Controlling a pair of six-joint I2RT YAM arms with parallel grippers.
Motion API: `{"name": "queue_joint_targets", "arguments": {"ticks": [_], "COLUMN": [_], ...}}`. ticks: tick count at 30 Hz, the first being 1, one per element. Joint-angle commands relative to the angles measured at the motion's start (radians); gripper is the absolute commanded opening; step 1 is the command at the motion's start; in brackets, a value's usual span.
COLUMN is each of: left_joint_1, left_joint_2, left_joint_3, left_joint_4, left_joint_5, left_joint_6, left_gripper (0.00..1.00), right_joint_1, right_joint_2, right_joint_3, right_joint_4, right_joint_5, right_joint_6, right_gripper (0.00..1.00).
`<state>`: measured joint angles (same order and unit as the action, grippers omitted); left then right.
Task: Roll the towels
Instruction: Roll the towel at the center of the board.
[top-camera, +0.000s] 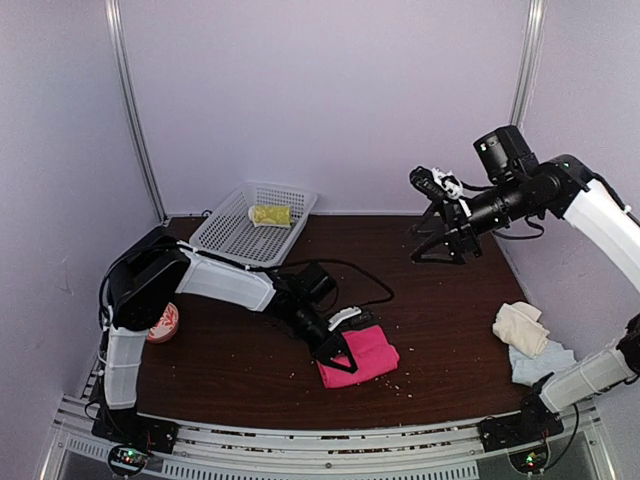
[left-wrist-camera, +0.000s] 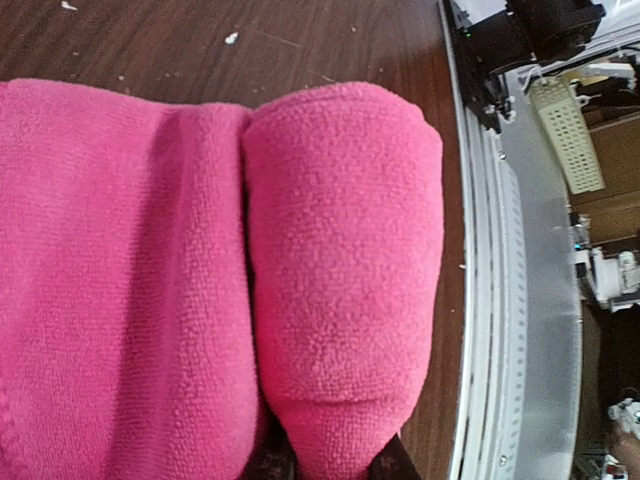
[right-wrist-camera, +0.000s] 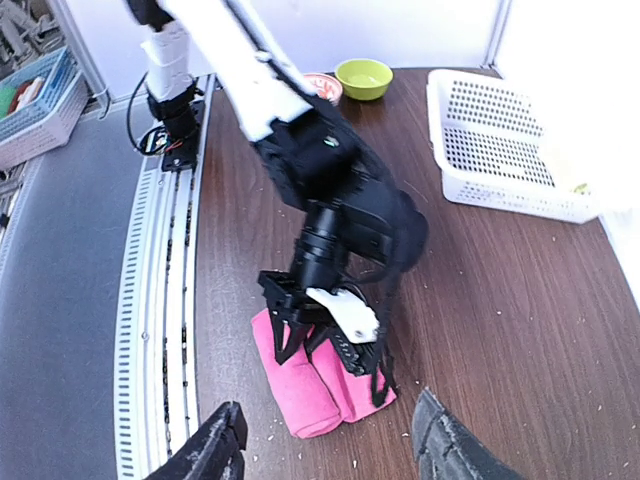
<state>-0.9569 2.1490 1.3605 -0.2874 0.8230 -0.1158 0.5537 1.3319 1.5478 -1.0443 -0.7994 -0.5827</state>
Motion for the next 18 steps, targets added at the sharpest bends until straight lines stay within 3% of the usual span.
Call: {"name": "queue_joint_targets", "arguments": {"ticks": [1,5,9,15,18], "left_joint_1": [-0.014,-0.001,0.012,0.020,0.019], "left_joint_2": [0.080,0.100,0.101,0.104,0.109], "left_joint_3": [0.031,0.001,-0.018,-0.020,-0.013], "left_joint_4": [-0.030,0.017,0.048,0.049,0.027], "left_joint_5": [0.124,0.149,0.153,0.159,0.145], "left_joint_6": [-0.041,-0.084,-0.108,-0.124,-0.110], "left_gripper": [0.16,0.16,0.16,0.17,0.20], "right_joint_1": [0.075,0.255,0.384,0.481,0.515], "right_joint_2": [-0.057,-0.061,-0.030,0.025,0.073], "right_joint_3": [-0.128,-0.263,-0.423,-0.610,-0.650], "right_joint_4": [0.016,0.025,0.138,0.407,0.527], "right_joint_5": [0.035,0.191,0.365,0.616,0.713], "right_joint_6": [-0.066,-0.098,-0.083,-0.063,-0.071], "right_gripper": [0.55,0.51,0.47,0.61,0.63]}}
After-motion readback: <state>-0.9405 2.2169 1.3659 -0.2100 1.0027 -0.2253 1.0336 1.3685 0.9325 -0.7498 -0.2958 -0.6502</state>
